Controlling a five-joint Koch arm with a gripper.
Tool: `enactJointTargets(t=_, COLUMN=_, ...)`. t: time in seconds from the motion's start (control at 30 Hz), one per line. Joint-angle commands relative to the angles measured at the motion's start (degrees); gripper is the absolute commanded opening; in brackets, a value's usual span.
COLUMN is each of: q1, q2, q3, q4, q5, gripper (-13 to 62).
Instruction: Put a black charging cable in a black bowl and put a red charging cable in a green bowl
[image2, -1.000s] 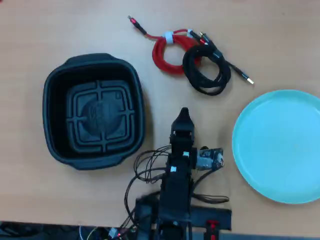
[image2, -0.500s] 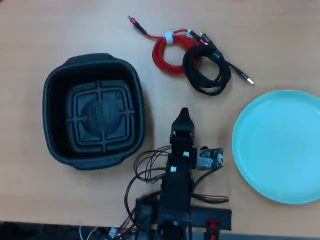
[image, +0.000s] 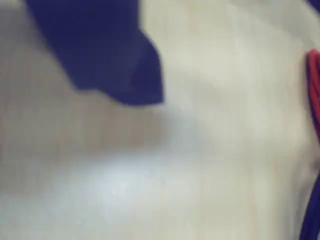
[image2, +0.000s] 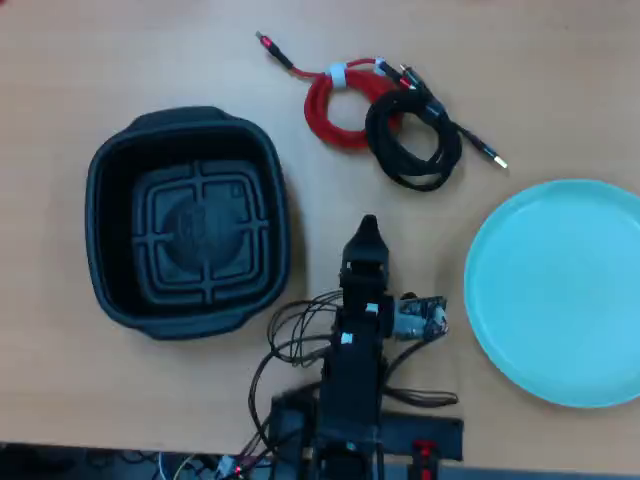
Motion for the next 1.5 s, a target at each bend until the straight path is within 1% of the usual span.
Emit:
enactJointTargets(t=0.0, q1=-0.2, q2=5.4, q3=6.0, q4=2.6, q5=0.7, gripper=41.3)
enactJointTargets(t=0.13, q1=-3.2, q2=5.8, q3=3.4, q4=-0.7, q5=0.9, gripper=42.6)
enactJointTargets(t=0.23, q1=-7.7, q2=5.6, q3=-4.0, q4=-3.3, q5=1.8, gripper=47.8)
enactJointTargets(t=0.3, q1=-12.1, q2=5.4, q3=-11.2, q4=-1.8, q5=1.9, gripper=49.5)
enactJointTargets(t=0.37, q1=-14.8, q2=5.3, q3=-20.0, q4=3.4, q5=1.9, gripper=50.4)
enactJointTargets(t=0.47, q1=-16.7, q2=4.2, q3=-37.1, q4=18.7, q5=1.2, gripper=50.8)
enactJointTargets(t=0.6, q1=-17.9, q2=-3.4, q3=-56.4, q4=32.8, q5=-1.6, gripper=50.9)
enactJointTargets(t=0.77, q1=-17.4, q2=-14.2, q3=-65.4, q4=34.9, q5=-8.2, gripper=50.8)
enactJointTargets(t=0.9, q1=-15.6, q2=-23.6, q3=-74.9, q4=36.0, q5=-8.2, gripper=50.9)
enactJointTargets(t=1.0, q1=-14.3, q2=-28.1, q3=-75.3, q4=36.9, q5=-1.5, gripper=50.8)
enactJointTargets(t=1.13, q1=-13.4, q2=-28.4, q3=-70.0, q4=37.2, q5=9.1, gripper=49.9)
enactJointTargets(t=1.2, q1=-12.7, q2=-28.2, q3=-68.2, q4=37.2, q5=10.9, gripper=49.8)
enactJointTargets(t=1.47, q1=-9.7, q2=-28.1, q3=-68.8, q4=37.4, q5=13.2, gripper=49.8)
